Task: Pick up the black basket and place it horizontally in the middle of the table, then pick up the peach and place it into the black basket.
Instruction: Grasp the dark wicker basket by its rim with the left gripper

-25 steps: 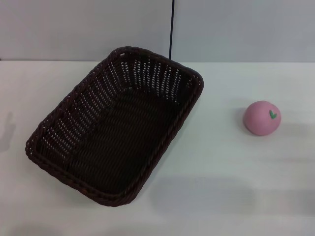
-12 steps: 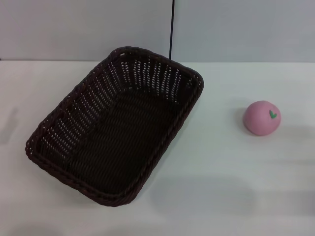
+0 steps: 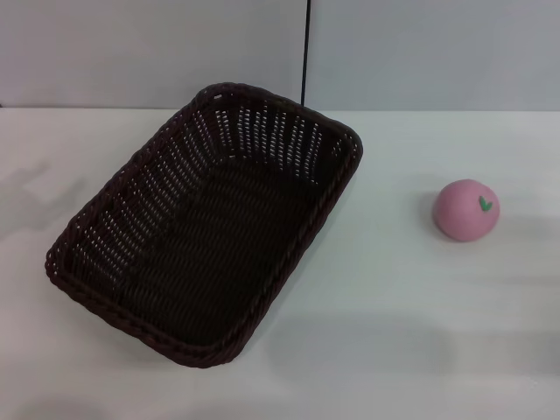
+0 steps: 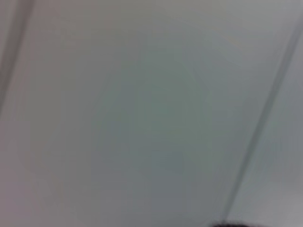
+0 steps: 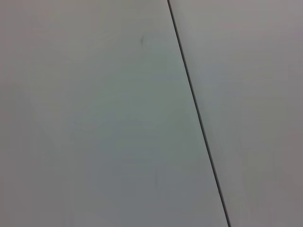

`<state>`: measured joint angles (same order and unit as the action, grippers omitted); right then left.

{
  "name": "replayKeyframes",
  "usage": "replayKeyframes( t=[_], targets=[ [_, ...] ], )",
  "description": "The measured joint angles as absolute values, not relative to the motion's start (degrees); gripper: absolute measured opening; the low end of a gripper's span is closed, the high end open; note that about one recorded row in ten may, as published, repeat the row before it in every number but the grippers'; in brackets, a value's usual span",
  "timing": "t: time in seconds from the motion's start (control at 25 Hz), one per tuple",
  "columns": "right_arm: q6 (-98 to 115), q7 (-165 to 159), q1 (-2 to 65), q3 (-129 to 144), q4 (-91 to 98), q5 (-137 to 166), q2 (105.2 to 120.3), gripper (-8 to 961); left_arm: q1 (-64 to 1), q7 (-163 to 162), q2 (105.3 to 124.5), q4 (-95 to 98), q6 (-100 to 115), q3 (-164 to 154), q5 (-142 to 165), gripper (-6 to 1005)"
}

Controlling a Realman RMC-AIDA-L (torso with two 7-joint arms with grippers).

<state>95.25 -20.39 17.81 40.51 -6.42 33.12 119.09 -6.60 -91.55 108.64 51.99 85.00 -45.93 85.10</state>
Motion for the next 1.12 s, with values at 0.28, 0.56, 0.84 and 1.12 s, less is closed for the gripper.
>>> replayKeyframes(
  t=[0.28, 0.56, 0.84, 1.12],
  targets=[
    [95.6, -20.4, 18.0, 40.5, -6.2, 33.3, 119.09, 729, -14.2, -109.7, 108.86, 66.6, 91.2, -44.8, 104.2, 659],
    [95.6, -20.4, 18.0, 40.5, -6.2, 33.4, 119.1, 728, -26.3, -120.4, 114.24, 76.9, 97.7, -45.3, 130.1, 612],
    [95.2, -20.5, 18.1, 40.6, -6.3, 33.5, 119.24, 728, -34.2, -123.6, 118.24, 76.6, 97.4, -49.2, 145.3, 743],
    [95.2, -20.6, 18.1, 40.6, -6.4, 33.5, 119.27, 728, -35.7, -129.2, 118.19, 76.4, 93.3, -59.8, 151.0, 769]
  ],
)
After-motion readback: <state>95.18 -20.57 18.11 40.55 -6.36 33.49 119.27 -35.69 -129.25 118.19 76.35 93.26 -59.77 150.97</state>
